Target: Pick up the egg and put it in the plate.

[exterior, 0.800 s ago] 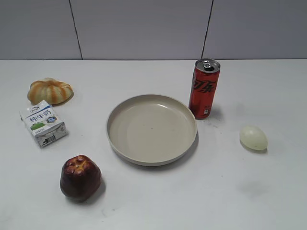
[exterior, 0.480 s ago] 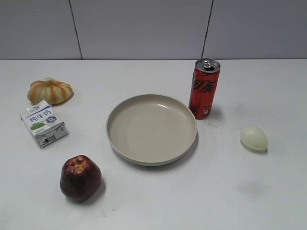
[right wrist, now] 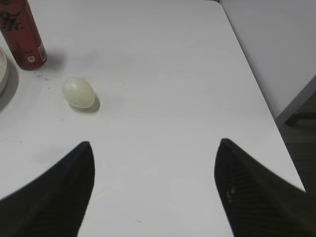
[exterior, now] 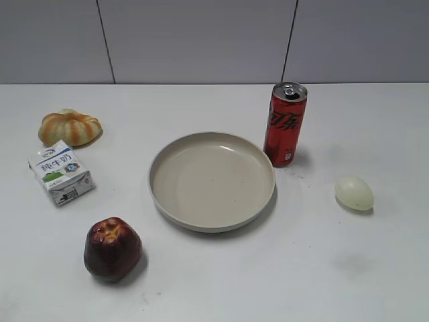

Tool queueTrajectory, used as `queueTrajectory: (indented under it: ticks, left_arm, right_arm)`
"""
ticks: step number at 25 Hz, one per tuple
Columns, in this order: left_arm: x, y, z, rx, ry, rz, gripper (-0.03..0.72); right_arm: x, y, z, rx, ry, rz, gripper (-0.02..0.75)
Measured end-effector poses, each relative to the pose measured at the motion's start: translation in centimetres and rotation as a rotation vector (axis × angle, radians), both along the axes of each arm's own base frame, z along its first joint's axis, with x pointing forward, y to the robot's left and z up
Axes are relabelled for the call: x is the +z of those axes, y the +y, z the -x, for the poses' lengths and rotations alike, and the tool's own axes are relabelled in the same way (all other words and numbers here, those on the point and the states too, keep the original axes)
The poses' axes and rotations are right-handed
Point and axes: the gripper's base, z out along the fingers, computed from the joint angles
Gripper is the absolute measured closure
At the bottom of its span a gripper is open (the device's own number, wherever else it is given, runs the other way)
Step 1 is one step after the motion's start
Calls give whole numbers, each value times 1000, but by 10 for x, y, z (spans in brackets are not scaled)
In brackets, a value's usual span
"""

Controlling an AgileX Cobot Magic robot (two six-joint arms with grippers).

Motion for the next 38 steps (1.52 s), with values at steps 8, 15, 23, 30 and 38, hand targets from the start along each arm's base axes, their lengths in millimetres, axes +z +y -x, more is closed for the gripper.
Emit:
queueTrajectory:
  ticks: [8, 15, 23, 30, 38]
  left_arm:
    - [0, 0, 0, 0, 0, 0, 448]
    - [0, 0, 0, 0, 0, 0, 448]
    - [0, 0, 0, 0, 0, 0, 448]
    - [0, 0, 0, 0, 0, 0, 448]
    - [0, 0, 0, 0, 0, 0, 448]
  right_arm:
    - [11, 9, -67, 128, 261, 5, 164]
    - [-3, 19, -147, 283, 479, -27, 153]
    - [-27, 38, -234, 411, 633, 21, 152]
    - [-75, 76, -284, 565, 756, 185, 152]
    - [-134, 85, -311, 572, 808, 227, 150]
